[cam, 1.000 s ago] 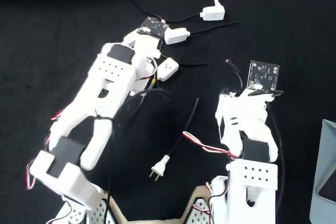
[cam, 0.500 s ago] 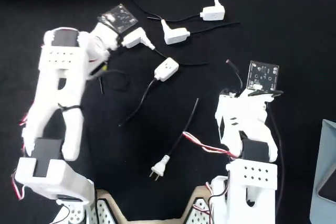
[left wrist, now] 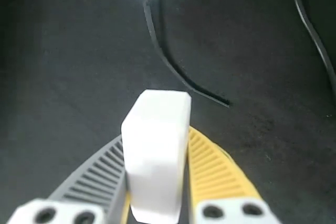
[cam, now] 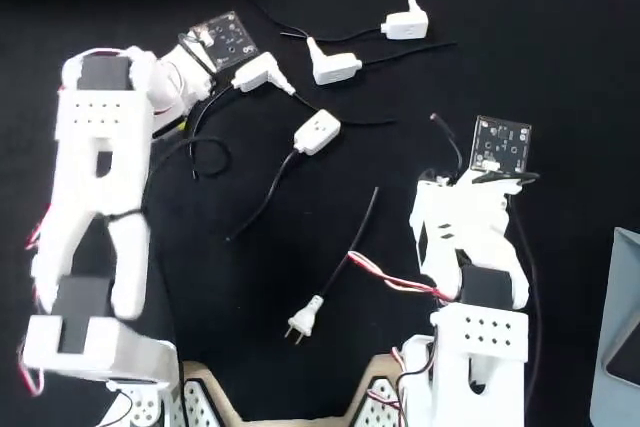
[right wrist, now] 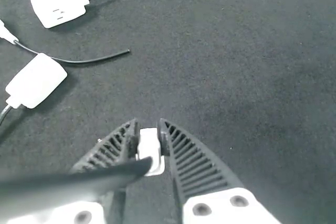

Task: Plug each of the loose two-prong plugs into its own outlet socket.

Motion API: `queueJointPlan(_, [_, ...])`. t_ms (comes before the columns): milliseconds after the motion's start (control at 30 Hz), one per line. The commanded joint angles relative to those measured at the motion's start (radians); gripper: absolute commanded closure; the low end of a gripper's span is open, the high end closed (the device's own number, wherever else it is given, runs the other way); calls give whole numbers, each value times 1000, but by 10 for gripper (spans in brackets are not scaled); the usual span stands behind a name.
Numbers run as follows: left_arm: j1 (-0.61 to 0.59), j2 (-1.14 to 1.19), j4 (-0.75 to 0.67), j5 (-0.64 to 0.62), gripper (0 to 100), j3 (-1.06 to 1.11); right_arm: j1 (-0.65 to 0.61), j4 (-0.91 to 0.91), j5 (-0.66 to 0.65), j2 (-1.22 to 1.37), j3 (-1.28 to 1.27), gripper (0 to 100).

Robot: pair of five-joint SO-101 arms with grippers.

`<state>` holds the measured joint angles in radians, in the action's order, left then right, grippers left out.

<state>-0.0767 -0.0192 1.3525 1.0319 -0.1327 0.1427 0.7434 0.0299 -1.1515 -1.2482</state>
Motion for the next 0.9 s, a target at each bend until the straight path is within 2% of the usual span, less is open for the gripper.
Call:
queueJointPlan(0, [27, -253, 2, 3, 973, 65, -25, -18, -6, -7, 7, 987])
queueJointPlan(133, [87, -483, -2, -12, 972, 254, -34, -18, -6, -7, 7, 987])
queueJointPlan(200, [108, -582, -48, -31, 972, 381, -32, -18, -6, -7, 7, 987])
queueJointPlan(533, [110, -956, -626, -92, 970, 1182, -34, -17, -6, -7, 5, 987])
queueJointPlan(700, [128, -999, -763, -170, 966, 1391, -35, -17, -6, -5, 5, 987])
queueJointPlan(767, [139, -999, -764, -207, 916, 1429, -35, -17, -6, -5, 5, 987])
queueJointPlan(867, [139, -1010, -760, -273, 791, 1457, -37, -15, -5, -5, 5, 987])
